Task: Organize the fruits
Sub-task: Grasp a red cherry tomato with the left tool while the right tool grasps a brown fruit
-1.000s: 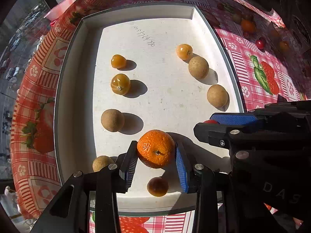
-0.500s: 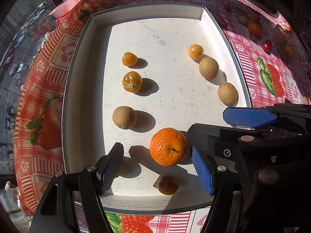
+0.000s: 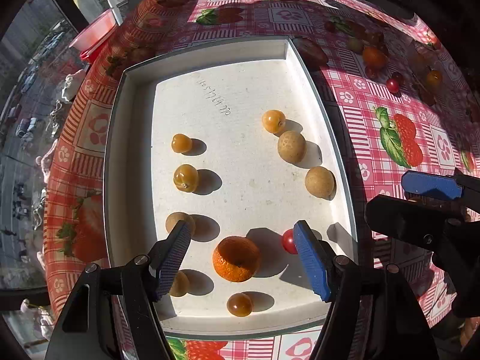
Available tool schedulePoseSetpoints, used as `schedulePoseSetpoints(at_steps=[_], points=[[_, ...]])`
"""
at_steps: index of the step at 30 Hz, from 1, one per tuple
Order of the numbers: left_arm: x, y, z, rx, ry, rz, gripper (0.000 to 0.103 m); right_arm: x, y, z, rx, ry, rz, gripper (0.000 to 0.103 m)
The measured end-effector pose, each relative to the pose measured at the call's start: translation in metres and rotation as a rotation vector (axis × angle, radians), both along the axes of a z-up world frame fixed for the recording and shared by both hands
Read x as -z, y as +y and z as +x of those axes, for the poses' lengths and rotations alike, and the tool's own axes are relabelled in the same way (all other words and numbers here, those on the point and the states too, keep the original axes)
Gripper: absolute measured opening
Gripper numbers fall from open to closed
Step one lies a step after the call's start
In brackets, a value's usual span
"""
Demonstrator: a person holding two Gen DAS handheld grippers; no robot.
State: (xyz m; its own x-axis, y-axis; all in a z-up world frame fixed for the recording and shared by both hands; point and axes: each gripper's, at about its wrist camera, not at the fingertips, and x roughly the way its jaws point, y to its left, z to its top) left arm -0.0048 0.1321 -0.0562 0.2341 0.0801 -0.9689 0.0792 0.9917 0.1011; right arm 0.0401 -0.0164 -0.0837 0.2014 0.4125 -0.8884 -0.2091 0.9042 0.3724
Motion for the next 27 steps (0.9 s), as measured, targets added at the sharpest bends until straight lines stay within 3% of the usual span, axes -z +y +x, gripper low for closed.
schedulePoseSetpoints(at_steps=[6, 11, 16, 27], points=[[-0.018, -0.031, 0.020, 0.075, -0.037, -0.030, 0.072, 0.009, -0.057, -0.007, 0.118, -0.004, -0.102, 0.080], [-0.028, -0.069, 0.040, 0.154, -0.070, -0.055, 0.072, 0.021, -0.080, -0.016, 0.135, 0.009, -0.157, 0.080], [-0.024, -0.102, 0.062, 0.216, -0.076, -0.056, 0.072, 0.029, -0.083, -0.024, 0.109, 0.011, -0.190, 0.080], [0.007, -0.139, 0.120, 0.233, -0.084, -0.063, 0.072, 0.039, -0.067, -0.024, 0.060, -0.019, -0.222, 0.080]])
